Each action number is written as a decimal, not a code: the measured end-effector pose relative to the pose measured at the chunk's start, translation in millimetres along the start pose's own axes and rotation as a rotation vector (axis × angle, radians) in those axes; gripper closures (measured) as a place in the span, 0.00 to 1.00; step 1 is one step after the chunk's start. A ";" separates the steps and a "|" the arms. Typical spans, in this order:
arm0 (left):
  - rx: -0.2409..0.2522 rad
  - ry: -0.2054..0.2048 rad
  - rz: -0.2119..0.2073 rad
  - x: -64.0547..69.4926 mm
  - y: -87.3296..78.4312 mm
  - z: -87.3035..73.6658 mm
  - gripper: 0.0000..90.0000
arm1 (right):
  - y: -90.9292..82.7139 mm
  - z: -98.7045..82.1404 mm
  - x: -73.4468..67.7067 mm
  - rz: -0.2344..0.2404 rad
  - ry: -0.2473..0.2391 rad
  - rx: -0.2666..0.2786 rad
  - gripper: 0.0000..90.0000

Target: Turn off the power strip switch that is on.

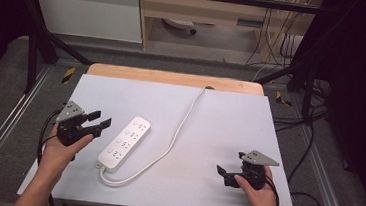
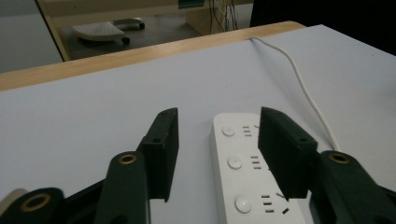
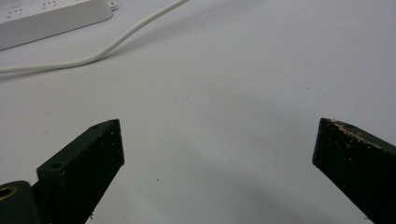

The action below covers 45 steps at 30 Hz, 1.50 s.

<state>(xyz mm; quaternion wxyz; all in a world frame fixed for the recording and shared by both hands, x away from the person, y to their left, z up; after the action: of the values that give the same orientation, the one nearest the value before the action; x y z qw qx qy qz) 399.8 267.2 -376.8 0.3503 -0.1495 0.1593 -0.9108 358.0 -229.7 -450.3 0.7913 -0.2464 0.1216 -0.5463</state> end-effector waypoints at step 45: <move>-0.184 -0.045 -0.080 -3.2 13.1 -27.4 1.00 | -0.5 -0.2 0.9 -0.025 0.006 0.010 0.04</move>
<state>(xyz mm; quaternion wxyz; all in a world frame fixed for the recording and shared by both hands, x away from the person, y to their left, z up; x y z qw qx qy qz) 399.3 265.3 -407.2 0.3020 -0.2077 0.2284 -0.9019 357.9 -230.7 -450.2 0.7852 -0.2422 0.1182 -0.5575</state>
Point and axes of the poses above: each handheld gripper's, and its own axes: y roughly forward along the jaws, z roughly out of its top, x roughly to its right, the point moved 2 cm from there along y, roughly forward along the jaws, and after that the axes turned 15 degrees about -z, right-handed, at the moved point
